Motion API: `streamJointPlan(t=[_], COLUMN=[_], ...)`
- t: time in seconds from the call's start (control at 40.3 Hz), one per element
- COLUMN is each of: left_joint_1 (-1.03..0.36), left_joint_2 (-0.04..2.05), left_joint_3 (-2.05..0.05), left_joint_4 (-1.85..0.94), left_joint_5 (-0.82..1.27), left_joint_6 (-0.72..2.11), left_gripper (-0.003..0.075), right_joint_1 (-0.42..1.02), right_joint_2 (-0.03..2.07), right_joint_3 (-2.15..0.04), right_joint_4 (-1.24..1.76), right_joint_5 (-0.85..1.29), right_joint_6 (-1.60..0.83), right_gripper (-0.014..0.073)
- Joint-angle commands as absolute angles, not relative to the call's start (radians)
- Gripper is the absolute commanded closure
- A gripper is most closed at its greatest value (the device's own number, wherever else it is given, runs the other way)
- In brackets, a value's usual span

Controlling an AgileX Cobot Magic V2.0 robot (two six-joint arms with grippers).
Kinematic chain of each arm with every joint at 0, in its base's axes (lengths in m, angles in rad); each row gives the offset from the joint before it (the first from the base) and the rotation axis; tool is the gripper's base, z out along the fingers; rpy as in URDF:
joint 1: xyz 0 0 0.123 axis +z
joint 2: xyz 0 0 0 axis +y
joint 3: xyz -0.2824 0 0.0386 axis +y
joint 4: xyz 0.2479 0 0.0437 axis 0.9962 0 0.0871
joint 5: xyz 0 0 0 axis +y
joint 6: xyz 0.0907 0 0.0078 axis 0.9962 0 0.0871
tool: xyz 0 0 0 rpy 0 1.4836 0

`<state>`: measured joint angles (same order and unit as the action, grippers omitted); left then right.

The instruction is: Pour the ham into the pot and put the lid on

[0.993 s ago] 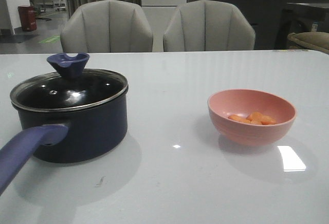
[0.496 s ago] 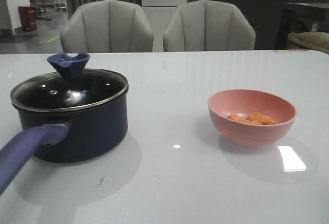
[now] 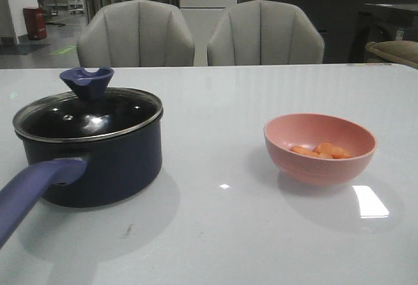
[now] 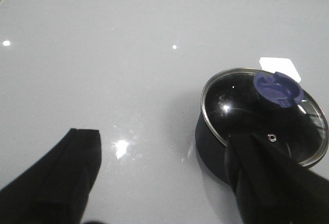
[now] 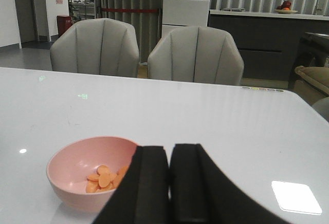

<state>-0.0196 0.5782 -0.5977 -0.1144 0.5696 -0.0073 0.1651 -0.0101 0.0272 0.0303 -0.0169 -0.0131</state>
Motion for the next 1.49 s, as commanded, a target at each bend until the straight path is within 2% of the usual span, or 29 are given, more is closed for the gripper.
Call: streamJointPlan(t=[0.0,0.298,0.695,0.993,1.191,1.464], left_joint_1=[-0.021,-0.04,-0.35,-0.466,-0.499,-0.492], left_joint_2=[0.681,1.008,1.348,1.556,1.658,1.718], left_joint_3=[-0.7,-0.961,-1.224,-1.436,-1.532,-1.539], left_joint_4=[-0.117,-0.119,-0.094,0.081,0.145,0.145], left_joint_5=[0.556,0.71,0.798,0.911,0.999,1.009], left_joint_6=[-0.013,-0.009,-0.054,-0.251,-0.328,-0.366], left_gripper=[0.0164,0.0164,0.0166,0.0166,0.0166,0.0166], right_joint_1=[0.158,0.158,0.158,0.158,0.158,0.158], right_joint_2=[-0.03,-0.03,-0.031,-0.031,-0.031,-0.031], right_joint_3=[0.022,0.022,0.022,0.022,0.022,0.022], right_joint_4=[0.03,0.03,0.03,0.03,0.03,0.03], right_joint_5=[-0.109,-0.109,-0.109,-0.109,-0.109,-0.109], right_joint_6=[-0.021,-0.021,-0.021,-0.021,-0.021,-0.021], right_gripper=[0.0435,0.0435,0.0435,0.0435,0.0435,0.0435])
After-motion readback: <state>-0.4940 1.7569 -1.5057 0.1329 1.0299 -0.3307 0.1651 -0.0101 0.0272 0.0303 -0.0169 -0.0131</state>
